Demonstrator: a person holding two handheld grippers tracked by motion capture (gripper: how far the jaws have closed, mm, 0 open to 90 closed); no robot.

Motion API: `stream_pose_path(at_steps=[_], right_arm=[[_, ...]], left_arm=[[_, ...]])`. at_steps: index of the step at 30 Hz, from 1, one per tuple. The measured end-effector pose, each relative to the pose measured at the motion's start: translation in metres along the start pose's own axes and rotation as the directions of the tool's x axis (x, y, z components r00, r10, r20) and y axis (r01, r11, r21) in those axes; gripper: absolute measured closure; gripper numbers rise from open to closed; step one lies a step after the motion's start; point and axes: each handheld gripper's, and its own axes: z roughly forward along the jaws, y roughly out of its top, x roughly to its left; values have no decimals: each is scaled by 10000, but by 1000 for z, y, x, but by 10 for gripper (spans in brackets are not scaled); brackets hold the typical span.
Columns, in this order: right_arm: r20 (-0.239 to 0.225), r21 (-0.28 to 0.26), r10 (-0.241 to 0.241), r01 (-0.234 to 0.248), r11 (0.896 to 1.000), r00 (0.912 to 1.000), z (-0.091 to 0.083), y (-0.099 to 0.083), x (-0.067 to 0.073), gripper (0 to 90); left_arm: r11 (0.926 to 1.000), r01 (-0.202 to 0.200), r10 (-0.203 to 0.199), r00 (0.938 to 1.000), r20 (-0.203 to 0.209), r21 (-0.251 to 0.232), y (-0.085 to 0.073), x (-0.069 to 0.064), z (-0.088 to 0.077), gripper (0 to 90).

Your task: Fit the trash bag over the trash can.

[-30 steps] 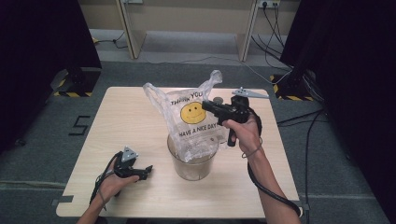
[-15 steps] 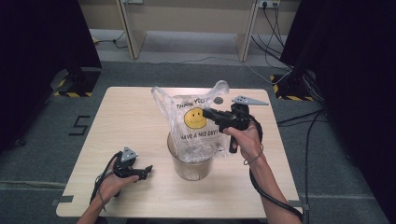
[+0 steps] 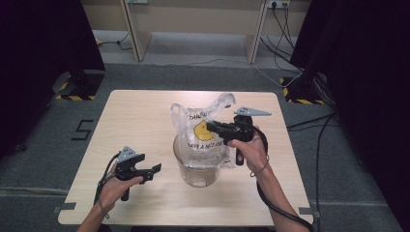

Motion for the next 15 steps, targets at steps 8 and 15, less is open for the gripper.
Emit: stream_pose_path(at_steps=[8, 15], right_arm=[[-72, 39, -82, 82, 10000, 9999, 1, -4, 2, 792], [-185, -47, -190, 189, 9998, 9996, 0, -1, 5, 789]], left_arm=[[9986, 163, -141, 9989, 447, -494, 19, -8, -11, 160], [9921, 257, -158, 9966, 811, -1226, 51, -11, -20, 163]])
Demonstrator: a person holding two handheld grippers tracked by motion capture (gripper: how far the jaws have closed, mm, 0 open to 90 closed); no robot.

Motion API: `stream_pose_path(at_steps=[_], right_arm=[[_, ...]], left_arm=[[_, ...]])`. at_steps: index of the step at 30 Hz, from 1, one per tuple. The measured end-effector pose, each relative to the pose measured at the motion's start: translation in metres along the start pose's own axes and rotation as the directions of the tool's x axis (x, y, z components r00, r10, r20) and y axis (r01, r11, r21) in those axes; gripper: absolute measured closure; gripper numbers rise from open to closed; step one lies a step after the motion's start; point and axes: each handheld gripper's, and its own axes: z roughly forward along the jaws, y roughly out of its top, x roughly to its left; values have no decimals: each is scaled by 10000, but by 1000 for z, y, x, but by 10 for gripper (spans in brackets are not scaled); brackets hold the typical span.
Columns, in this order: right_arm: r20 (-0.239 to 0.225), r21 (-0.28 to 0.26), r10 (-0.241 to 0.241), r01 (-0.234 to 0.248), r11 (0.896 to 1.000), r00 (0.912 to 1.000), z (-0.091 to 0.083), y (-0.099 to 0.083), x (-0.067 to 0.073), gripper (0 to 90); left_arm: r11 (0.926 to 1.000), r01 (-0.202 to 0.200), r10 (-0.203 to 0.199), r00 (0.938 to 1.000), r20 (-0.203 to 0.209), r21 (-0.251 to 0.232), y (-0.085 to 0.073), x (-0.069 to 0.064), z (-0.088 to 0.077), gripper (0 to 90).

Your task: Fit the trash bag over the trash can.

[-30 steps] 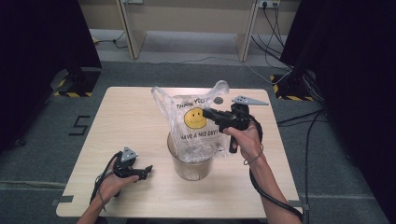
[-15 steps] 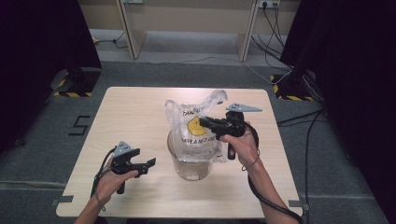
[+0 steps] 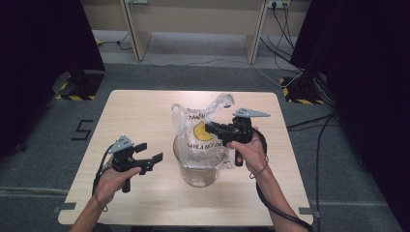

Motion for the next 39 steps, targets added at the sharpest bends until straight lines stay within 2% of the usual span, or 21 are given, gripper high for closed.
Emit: stream_pose_path(at_steps=[6, 9, 11, 13, 15, 18, 20, 22, 24, 25, 29, 31, 35, 37, 39], right_arm=[[-18, 2, -61, 61, 10000, 10000, 0, 1, 2, 787], [-35, 41, -57, 57, 10000, 10000, 1, 2, 2, 786], [-45, 56, -83, 83, 10000, 10000, 2, 2, 2, 786], [-59, 85, -92, 93, 9999, 9999, 3, 2, 3, 785], [-89, 53, -93, 94, 9999, 9999, 3, 2, 3, 784], [-86, 84, -133, 134, 9999, 9999, 4, 3, 4, 784], [-89, 66, -128, 128, 9999, 9999, 4, 3, 4, 783], [-109, 85, -129, 130, 9999, 9999, 4, 3, 4, 782], [-114, 112, -136, 137, 9998, 9998, 5, 2, 4, 780], [-119, 125, -114, 116, 9999, 9999, 5, 2, 4, 778], [-113, 272, -96, 99, 9996, 9999, 8, 1, 3, 753], [-43, 388, -16, 18, 9992, 10000, 9, 1, 1, 706], [423, 960, -92, 51, 9954, 9991, 8, 0, -1, 528], [749, 1287, -302, 204, 9915, 9967, 3, 1, -1, 444], [929, 1498, -512, 369, 9880, 9944, -3, 3, 1, 414]], left_arm=[[9995, 22, -8, 9990, 449, -309, 26, -8, 4, 194], [9994, -303, 315, 9966, 767, -163, 34, -19, 9, 206], [9995, -275, 289, 9939, 1063, -150, 39, -26, 15, 202], [9990, -432, 437, 9909, 1275, -67, 43, -34, 22, 193], [9982, -596, 593, 9903, 1255, -17, 45, -39, 27, 188], [9980, -595, 568, 9909, 1218, 191, 48, -43, 38, 184], [9966, -654, 592, 9915, 1160, 499, 47, -44, 45, 184], [9937, -778, 701, 9931, 938, 810, 46, -43, 53, 183], [9921, -861, 785, 9934, 842, 909, 45, -43, 55, 184], [9883, -1026, 969, 9938, 542, 1129, 43, -42, 60, 185], [9838, -1048, 1016, 9944, 298, 1452, 40, -40, 65, 192], [9824, -1043, 1036, 9945, 122, 1549, 38, -38, 66, 198], [9808, -1102, 1120, 9937, -19, 1609, 35, -37, 66, 220], [9803, -1050, 1074, 9942, -55, 1672, 33, -36, 66, 220], [9804, -1036, 1064, 9943, -79, 1673, 32, -36, 66, 221]])
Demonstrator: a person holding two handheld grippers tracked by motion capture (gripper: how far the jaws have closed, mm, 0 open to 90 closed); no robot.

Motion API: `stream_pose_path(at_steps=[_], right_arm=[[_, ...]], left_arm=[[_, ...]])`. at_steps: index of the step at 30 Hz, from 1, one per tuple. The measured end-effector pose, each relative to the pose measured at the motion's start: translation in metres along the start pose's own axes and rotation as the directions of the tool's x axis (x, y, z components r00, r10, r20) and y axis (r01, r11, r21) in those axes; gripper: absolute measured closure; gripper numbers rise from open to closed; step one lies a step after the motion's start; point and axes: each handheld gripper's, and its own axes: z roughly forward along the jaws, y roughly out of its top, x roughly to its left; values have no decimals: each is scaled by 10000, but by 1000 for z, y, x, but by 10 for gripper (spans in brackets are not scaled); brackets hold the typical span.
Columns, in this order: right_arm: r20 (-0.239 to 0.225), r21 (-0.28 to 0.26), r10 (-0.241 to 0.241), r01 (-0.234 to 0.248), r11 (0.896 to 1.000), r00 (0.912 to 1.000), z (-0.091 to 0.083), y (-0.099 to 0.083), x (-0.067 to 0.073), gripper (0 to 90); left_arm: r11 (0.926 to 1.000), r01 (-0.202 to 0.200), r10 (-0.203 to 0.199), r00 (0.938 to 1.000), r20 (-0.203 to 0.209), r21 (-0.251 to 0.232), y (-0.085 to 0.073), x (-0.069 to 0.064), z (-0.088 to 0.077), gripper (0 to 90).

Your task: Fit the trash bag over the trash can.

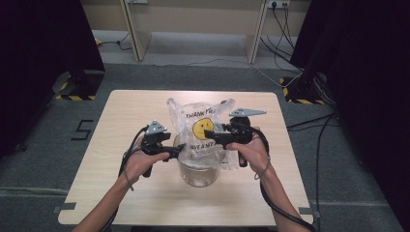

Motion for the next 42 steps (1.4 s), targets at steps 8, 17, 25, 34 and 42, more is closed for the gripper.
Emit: stream_pose_path(at_steps=[8, 17, 25, 34, 42], right_arm=[[353, 577, -360, 339, 9978, 9987, -28, -6, -4, 383], [-16, 956, -553, 552, 9939, 9985, -32, -24, -11, 634], [191, 323, -1735, 1728, 9844, 9846, -28, -12, 4, 792], [417, 558, -3325, 3301, 9423, 9422, 0, -7, 27, 801], [293, 1101, -3368, 3319, 9369, 9411, 10, -25, 23, 770]], left_arm=[[10000, 13, -13, 10000, 22, -25, -1, -1, -2, 222], [9999, -23, 24, 10000, 24, -120, -2, -1, -4, 222], [9997, -4, 2, 10000, -78, -246, -2, 1, -7, 222], [9987, -60, 60, 10000, 14, -514, 1, -2, -8, 233], [9954, 28, -8, 9998, 204, -954, -2, -3, -20, 232]])
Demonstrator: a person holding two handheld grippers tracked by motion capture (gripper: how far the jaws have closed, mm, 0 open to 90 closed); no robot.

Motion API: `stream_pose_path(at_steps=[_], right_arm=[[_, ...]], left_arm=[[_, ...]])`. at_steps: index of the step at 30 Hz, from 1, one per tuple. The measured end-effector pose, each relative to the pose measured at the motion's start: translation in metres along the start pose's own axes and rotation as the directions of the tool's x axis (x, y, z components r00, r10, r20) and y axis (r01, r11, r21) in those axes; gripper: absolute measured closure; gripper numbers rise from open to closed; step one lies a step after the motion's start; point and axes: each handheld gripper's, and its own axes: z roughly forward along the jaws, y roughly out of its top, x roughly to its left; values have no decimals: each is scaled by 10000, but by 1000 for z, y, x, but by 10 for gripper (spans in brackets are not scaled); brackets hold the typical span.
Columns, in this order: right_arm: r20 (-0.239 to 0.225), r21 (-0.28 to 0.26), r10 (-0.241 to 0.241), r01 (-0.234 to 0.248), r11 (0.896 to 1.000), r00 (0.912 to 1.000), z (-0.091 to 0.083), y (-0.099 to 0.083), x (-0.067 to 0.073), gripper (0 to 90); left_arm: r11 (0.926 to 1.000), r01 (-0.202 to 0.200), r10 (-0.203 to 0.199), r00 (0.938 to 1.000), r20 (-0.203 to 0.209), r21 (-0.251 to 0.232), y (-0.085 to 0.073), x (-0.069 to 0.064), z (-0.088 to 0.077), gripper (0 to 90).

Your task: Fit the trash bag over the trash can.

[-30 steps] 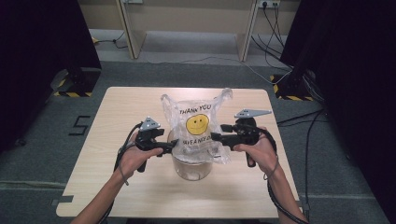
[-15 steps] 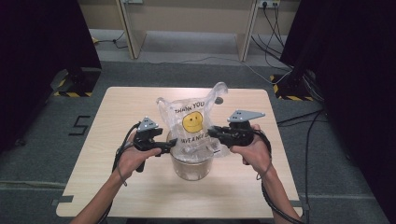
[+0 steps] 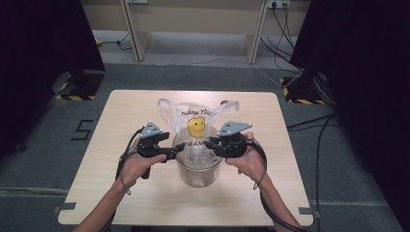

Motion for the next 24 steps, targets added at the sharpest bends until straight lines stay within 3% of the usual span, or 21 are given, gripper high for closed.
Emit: stream_pose_path(at_steps=[5, 11, 24], right_arm=[[-9, -284, -14, 14, 9996, 10000, -9, -8, 3, 746], [34, -314, -43, 44, 9995, 10000, -13, -14, 3, 751], [-69, -333, 9, -12, 9994, 10000, -10, -17, 4, 752]], left_arm=[[9990, 191, -192, 9998, -32, -411, 2, 4, -10, 232], [9975, 375, -377, 9993, -27, -591, 10, 7, -10, 231], [9959, 833, -830, 9965, 104, -359, 30, 17, 16, 267]])
